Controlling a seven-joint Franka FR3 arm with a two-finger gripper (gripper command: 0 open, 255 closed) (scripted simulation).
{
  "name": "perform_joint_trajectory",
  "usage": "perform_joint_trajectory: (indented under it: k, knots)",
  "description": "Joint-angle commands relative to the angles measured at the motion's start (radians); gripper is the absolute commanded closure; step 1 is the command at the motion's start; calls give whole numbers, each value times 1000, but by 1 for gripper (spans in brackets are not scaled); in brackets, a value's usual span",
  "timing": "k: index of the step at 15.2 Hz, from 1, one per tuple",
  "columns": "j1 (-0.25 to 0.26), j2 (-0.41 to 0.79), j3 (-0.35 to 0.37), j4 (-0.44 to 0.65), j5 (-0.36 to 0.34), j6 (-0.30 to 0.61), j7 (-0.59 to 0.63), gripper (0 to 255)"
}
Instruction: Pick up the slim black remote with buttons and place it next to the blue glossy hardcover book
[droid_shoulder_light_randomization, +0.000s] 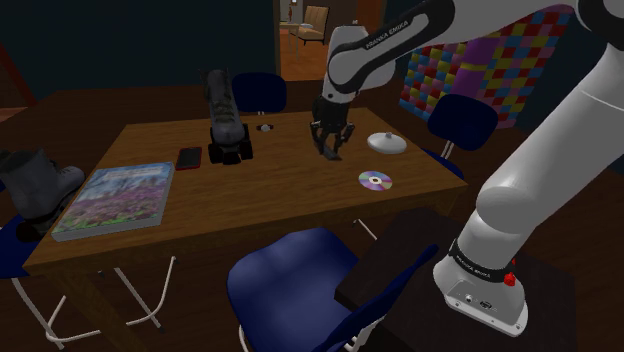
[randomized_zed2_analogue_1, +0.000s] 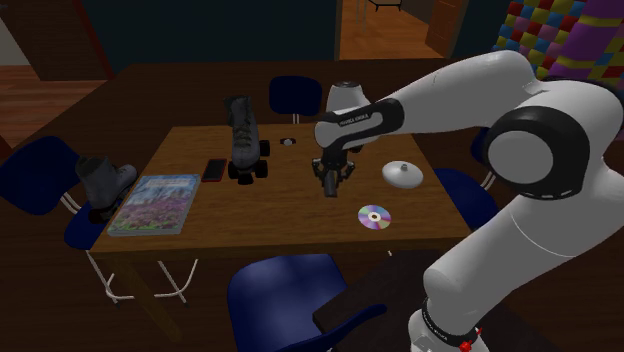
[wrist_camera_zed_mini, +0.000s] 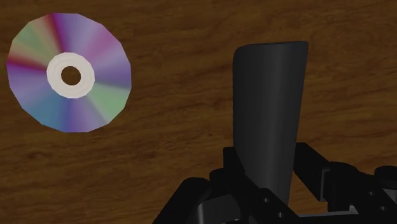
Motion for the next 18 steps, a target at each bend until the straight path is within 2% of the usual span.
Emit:
perform_joint_trajectory:
  k: [1,3,8,18]
  knots:
    - [-1,-10,-1,20,-1,-30,2,255]
    - [-1,-17,-2,29,-2,-47,3,255]
    - [43,86,70,139,-18,-44,129,255]
    - [145,347,169,445,-122,-85,384,255]
